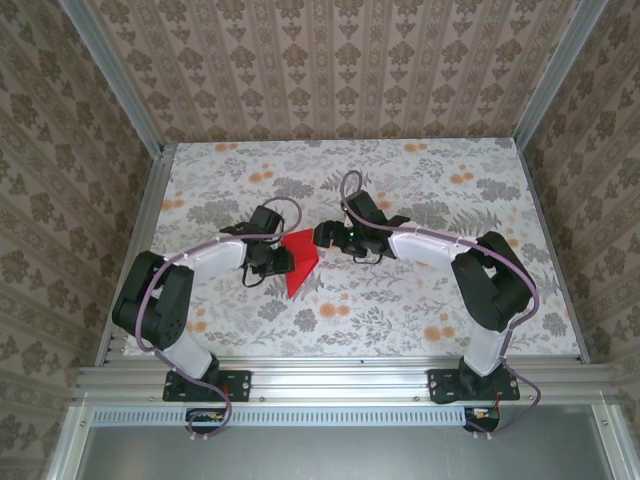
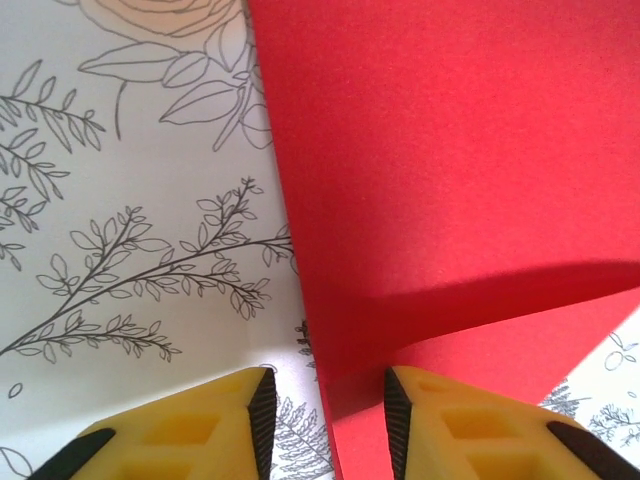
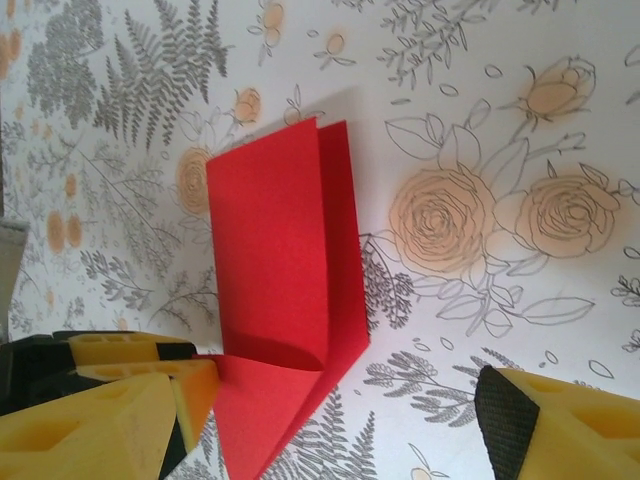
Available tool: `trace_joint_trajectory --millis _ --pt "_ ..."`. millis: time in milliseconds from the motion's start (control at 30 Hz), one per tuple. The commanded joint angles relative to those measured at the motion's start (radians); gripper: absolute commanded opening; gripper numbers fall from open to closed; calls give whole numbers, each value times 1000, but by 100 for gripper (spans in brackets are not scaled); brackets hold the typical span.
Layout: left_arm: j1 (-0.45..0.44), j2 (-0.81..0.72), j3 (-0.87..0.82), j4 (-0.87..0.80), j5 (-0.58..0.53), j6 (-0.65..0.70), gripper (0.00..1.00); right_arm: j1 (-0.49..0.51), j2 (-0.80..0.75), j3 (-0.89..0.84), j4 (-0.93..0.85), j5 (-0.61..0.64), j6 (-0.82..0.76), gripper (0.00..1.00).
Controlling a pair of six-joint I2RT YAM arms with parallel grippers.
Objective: Fold a paper plane with a square sheet of paper (pick it up from the middle)
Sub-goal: Move the paper to the center of the table.
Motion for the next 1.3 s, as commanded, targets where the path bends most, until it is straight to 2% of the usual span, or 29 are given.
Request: trace_joint_trajectory --millis 0,300,567,1000,1100,1267 --pt "-6 26 31 -32 -22 17 34 3 -5 -26 35 -48 35 78" --pt "-5 45 36 -34 -31 13 33 47 119 6 117 -188 94 56" --pt "-5 45 36 -36 -29 12 32 54 160 19 111 -177 117 51" --pt "-5 45 32 -35 -25 12 32 56 233 10 281 -261 207 41" --pt "-6 42 33 -34 -24 9 32 59 241 12 294 -268 217 35" --pt "-5 20 38 -37 -16 2 32 62 238 9 288 -245 215 16"
